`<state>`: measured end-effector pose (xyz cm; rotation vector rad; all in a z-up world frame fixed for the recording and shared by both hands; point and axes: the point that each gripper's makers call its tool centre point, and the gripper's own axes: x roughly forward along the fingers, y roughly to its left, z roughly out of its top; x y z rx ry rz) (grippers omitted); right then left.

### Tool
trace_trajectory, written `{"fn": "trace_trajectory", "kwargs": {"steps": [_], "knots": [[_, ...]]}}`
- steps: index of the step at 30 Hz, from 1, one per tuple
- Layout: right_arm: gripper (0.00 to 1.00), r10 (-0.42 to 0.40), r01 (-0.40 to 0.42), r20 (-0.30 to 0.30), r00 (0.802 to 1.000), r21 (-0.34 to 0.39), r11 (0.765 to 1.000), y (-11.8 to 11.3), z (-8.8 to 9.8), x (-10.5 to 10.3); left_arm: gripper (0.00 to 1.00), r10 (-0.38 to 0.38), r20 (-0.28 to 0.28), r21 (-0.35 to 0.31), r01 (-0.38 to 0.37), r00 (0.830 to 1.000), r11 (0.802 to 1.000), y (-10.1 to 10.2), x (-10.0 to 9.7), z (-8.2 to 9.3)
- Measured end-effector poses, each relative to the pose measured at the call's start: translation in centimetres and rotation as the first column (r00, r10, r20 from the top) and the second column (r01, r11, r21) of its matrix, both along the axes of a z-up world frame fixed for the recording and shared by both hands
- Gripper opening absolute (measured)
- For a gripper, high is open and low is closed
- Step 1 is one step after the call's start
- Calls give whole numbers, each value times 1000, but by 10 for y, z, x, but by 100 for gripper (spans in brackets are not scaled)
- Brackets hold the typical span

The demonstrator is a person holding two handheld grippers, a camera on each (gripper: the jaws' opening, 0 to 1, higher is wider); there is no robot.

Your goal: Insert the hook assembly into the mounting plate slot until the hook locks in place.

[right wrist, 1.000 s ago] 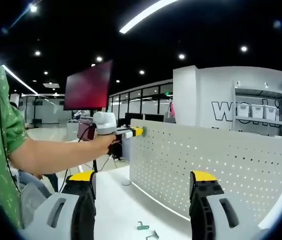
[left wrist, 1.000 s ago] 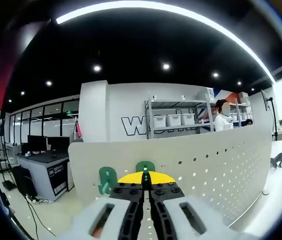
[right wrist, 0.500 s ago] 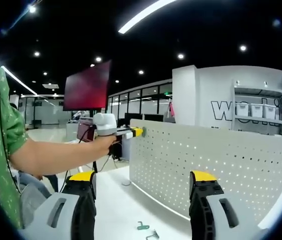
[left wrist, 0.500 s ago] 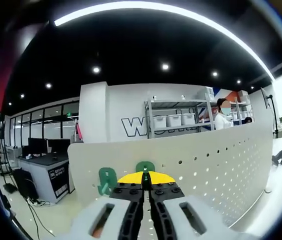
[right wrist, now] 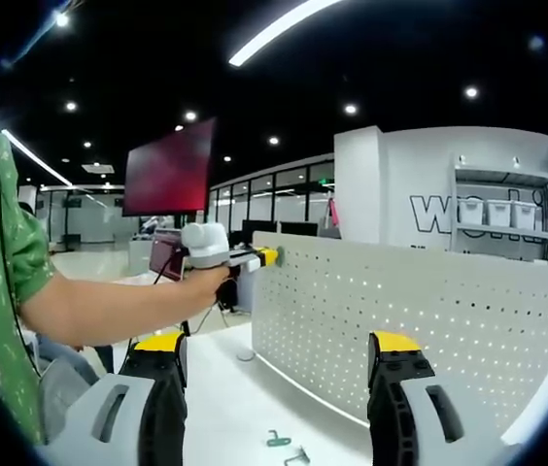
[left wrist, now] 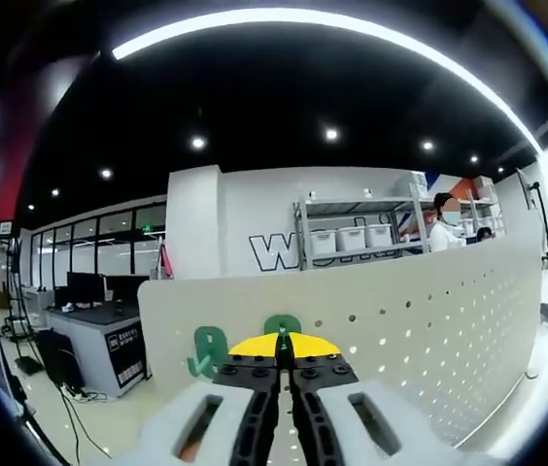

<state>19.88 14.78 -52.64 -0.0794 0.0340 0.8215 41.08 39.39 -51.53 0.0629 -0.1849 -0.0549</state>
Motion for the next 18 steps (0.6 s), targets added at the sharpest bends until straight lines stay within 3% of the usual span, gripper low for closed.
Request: {"fn": "trace_trajectory", "kwargs": {"steps": [10,18], "knots": [[77,2,-2,-5,1000,3,1000,-2,0,2,2,20,40,-15,-19,999,1000,1,1,0],[77,5,-5,-7,1000,3,1000,-2,0,4,2,26,42,-21,-26,999,999,2,3,-3]]}}
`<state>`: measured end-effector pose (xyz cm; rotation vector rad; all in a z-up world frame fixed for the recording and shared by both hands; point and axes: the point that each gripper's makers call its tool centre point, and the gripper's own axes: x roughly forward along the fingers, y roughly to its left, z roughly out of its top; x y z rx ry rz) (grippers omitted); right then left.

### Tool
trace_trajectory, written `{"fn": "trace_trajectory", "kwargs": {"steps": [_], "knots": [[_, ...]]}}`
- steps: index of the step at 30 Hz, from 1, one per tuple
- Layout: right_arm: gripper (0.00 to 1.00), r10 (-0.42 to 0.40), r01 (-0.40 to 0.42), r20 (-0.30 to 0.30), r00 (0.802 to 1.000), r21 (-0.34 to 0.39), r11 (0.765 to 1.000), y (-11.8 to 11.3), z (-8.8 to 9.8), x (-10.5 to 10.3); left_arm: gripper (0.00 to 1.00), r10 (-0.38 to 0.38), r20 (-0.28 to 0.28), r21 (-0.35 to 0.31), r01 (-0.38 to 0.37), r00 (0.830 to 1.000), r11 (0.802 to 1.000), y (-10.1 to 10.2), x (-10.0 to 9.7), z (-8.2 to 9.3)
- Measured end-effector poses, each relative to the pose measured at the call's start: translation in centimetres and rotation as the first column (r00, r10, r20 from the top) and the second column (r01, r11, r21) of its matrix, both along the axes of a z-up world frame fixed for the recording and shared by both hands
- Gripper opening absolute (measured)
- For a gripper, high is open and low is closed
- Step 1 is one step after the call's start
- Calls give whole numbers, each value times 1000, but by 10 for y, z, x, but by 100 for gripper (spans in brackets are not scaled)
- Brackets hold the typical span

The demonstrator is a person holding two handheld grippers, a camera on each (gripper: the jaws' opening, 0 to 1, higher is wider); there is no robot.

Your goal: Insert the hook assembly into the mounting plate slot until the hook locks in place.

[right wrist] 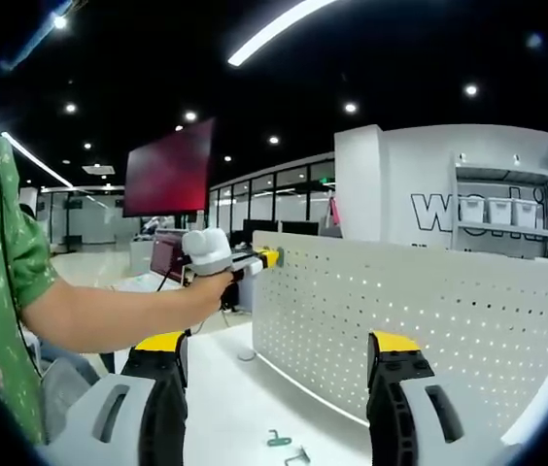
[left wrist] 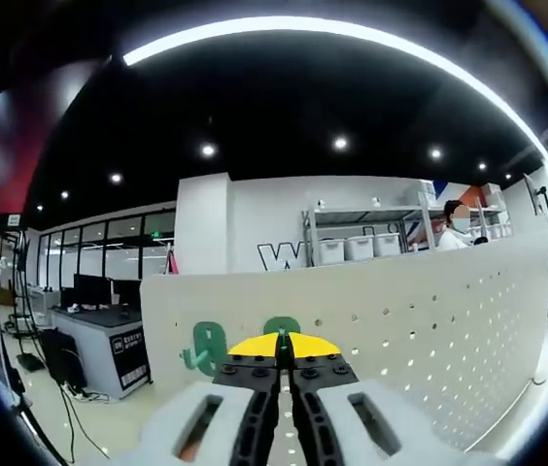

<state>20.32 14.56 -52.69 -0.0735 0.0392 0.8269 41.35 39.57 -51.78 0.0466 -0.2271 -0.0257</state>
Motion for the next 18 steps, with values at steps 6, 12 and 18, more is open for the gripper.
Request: {"fn": "trace_trajectory", "kwargs": {"steps": [6,12,18], "knots": [[77,-2,2,-7,1000,3,1000,0,-3,0,2,6,-9,43,-6,1000,999,0,2,-3],[77,0,0,-10,1000,3,1000,1,-4,-1,2,0,-15,63,1,1000,998,-1,2,-2],[77,2,-2,-6,1000,0,1000,2,-2,-3,3,-13,-40,50,15,999,999,0,2,-2]]}}
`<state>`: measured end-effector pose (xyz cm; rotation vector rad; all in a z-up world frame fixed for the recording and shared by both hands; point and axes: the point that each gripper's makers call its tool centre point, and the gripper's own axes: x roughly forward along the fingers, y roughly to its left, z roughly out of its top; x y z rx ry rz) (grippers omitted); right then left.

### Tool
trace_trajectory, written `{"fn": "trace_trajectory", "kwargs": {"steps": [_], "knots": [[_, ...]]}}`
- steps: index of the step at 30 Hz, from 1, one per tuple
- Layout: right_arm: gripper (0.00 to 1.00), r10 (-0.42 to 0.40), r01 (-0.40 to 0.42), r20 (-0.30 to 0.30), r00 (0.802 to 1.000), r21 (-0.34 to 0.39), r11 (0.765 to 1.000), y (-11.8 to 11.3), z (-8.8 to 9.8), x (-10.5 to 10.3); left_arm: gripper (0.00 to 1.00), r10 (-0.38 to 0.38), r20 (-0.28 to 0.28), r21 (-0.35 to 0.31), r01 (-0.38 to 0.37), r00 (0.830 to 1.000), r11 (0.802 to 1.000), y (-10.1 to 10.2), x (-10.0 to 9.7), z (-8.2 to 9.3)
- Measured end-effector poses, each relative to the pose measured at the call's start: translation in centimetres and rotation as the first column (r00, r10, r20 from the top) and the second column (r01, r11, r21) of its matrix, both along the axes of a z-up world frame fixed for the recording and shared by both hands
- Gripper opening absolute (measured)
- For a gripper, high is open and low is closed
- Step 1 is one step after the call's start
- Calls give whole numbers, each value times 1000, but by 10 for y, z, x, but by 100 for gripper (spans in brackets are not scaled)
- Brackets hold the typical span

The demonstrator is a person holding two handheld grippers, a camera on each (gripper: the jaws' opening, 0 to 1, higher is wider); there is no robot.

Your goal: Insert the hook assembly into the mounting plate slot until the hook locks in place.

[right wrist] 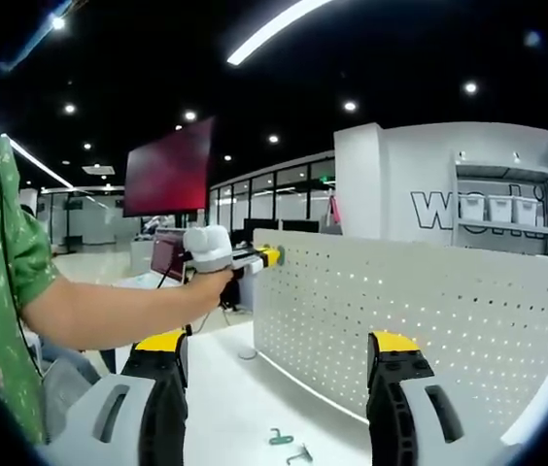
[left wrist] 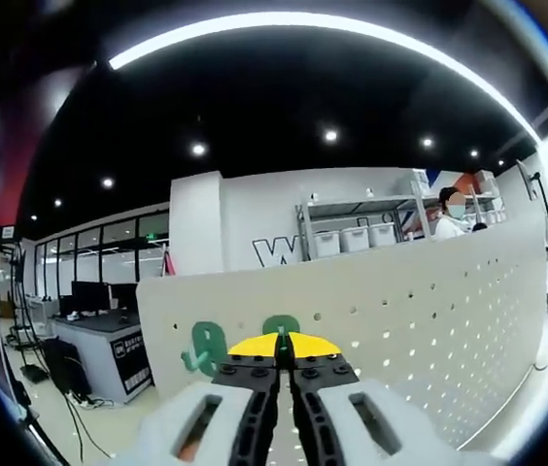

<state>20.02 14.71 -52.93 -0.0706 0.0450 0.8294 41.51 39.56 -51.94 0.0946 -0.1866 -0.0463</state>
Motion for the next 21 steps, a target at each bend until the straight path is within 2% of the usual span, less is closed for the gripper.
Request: {"fn": "trace_trajectory", "kwargs": {"steps": [3,7,21], "knots": [[77,-3,3,3,1000,3,1000,-1,2,-1,3,-9,-18,12,9,1000,1000,-1,1,0],[77,-6,6,7,1000,5,1000,-2,3,-2,15,-8,-21,10,8,1000,1000,-1,1,3],[77,-9,9,17,1000,13,1000,-2,8,-8,25,-41,-33,8,42,999,999,-8,-10,3]]}}
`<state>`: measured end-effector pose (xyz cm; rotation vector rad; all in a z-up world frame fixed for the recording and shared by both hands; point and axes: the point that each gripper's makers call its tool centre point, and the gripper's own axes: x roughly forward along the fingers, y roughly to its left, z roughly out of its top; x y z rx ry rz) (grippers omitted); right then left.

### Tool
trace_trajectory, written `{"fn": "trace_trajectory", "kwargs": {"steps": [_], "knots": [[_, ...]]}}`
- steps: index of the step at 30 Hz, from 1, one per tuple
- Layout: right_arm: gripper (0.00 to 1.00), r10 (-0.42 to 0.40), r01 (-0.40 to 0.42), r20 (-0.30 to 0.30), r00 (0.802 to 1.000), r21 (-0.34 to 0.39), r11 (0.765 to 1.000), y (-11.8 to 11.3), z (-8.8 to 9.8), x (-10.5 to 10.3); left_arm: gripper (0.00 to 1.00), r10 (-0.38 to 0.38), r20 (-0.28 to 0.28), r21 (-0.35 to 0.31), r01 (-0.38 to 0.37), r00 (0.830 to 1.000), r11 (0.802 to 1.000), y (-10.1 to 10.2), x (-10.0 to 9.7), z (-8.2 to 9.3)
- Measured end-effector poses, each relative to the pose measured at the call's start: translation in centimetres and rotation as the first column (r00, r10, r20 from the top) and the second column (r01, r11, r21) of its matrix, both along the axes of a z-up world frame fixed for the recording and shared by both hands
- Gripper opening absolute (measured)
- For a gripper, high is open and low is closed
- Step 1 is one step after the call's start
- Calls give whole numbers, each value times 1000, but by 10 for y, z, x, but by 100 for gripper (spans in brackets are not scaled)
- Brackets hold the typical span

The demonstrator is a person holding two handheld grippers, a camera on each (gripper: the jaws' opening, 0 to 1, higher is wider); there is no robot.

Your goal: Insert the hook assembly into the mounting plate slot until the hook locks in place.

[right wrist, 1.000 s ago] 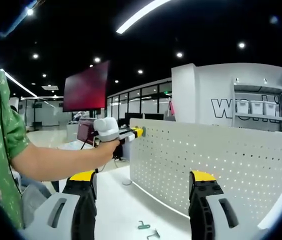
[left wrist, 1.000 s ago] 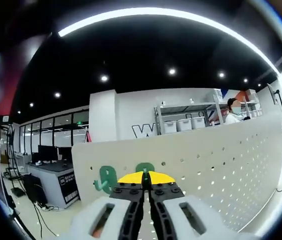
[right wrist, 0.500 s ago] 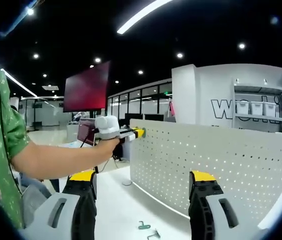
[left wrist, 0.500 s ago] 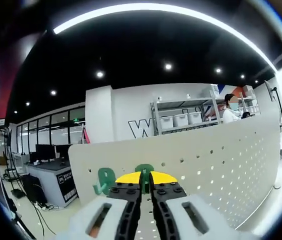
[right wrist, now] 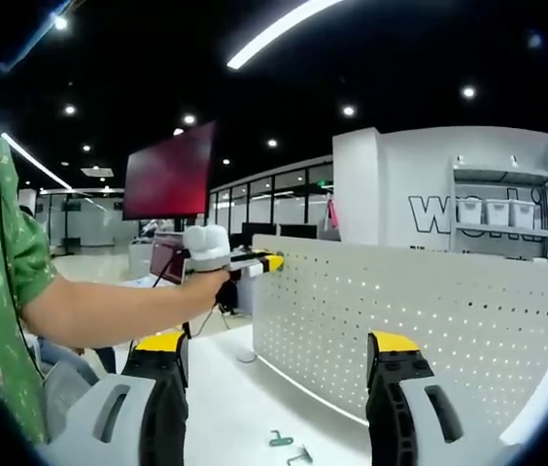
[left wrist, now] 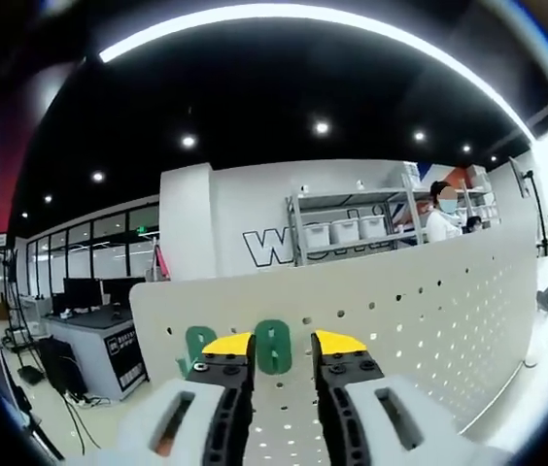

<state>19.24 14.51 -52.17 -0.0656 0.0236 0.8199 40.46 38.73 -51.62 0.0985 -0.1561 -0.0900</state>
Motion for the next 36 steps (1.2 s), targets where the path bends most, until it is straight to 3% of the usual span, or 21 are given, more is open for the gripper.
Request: {"fn": "trace_trajectory", "kwargs": {"steps": [20,30,36], "knots": [[76,14,-14,8,1000,1,1000,3,2,-7,32,-45,-9,-14,45,999,999,-4,-35,0],[76,30,-30,-2,1000,-6,1000,8,-2,-10,35,-117,-65,0,117,991,993,-17,-58,-16],[76,32,-32,-15,999,-13,999,9,-9,-12,37,-177,-114,-15,176,978,984,-29,-72,-32]]}}
